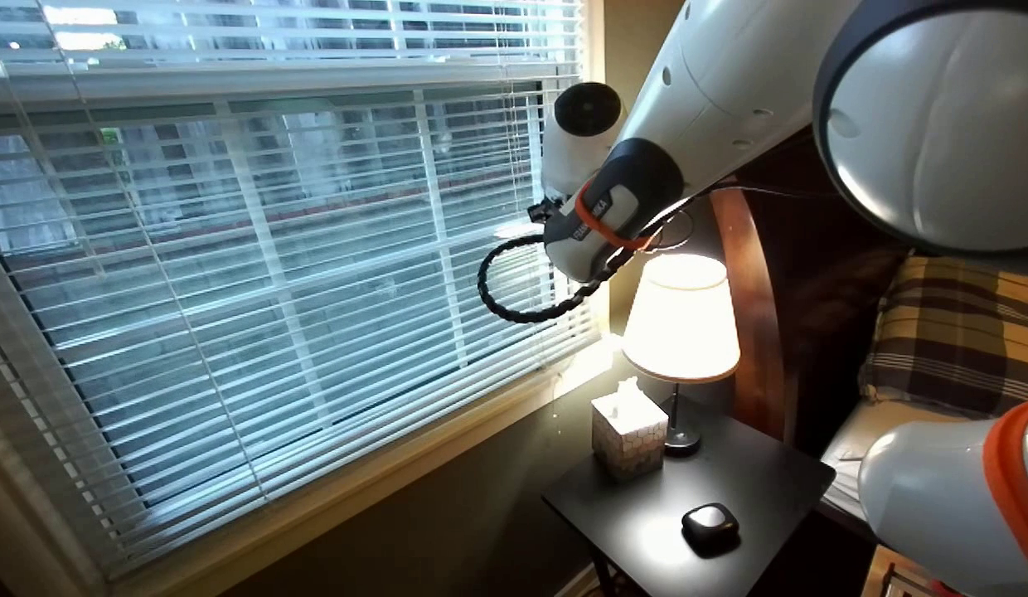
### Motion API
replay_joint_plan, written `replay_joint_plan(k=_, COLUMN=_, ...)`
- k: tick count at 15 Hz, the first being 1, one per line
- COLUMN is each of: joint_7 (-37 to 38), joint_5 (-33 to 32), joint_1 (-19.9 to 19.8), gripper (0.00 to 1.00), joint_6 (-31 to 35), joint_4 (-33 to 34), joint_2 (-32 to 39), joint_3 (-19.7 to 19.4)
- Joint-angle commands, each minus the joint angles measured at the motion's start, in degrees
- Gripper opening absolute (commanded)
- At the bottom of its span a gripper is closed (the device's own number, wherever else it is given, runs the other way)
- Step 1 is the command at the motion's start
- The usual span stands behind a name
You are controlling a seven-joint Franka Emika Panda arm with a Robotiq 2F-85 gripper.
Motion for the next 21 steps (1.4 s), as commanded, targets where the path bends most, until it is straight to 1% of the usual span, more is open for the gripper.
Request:
replay_joint_plan(k=1, joint_7=-4.38, joint_5=2.26, joint_1=1.04, gripper=0.00, joint_6=-3.45, joint_4=-7.25, joint_2=-0.94, joint_3=-0.12)
replay_joint_plan(k=4, joint_7=-6.67, joint_5=2.39, joint_1=3.61, gripper=0.00, joint_6=-5.42, joint_4=-11.07, joint_2=0.01, joint_3=-1.02)
replay_joint_plan(k=7, joint_7=-7.29, joint_5=2.82, joint_1=7.52, gripper=0.00, joint_6=-9.00, joint_4=-13.75, joint_2=1.08, joint_3=-2.48)
replay_joint_plan(k=13, joint_7=-5.21, joint_5=0.87, joint_1=12.33, gripper=0.00, joint_6=-19.43, joint_4=-15.33, joint_2=2.09, joint_3=-5.10)
replay_joint_plan(k=14, joint_7=-4.26, joint_5=-0.79, joint_1=11.59, gripper=0.02, joint_6=-16.84, joint_4=-13.02, joint_2=0.27, joint_3=-5.46)
replay_joint_plan(k=16, joint_7=-4.06, joint_5=-1.08, joint_1=12.60, gripper=0.02, joint_6=-18.04, joint_4=-13.41, joint_2=0.51, joint_3=-6.25)
replay_joint_plan(k=18, joint_7=-4.05, joint_5=-1.11, joint_1=12.79, gripper=0.02, joint_6=-18.07, joint_4=-13.59, joint_2=0.71, joint_3=-6.44)
replay_joint_plan(k=19, joint_7=-5.57, joint_5=1.10, joint_1=11.19, gripper=0.02, joint_6=-17.65, joint_4=-13.63, joint_2=-0.04, joint_3=-4.78)
replay_joint_plan(k=21, joint_7=-5.57, joint_5=1.09, joint_1=11.20, gripper=0.02, joint_6=-17.65, joint_4=-13.64, joint_2=0.12, joint_3=-4.81)
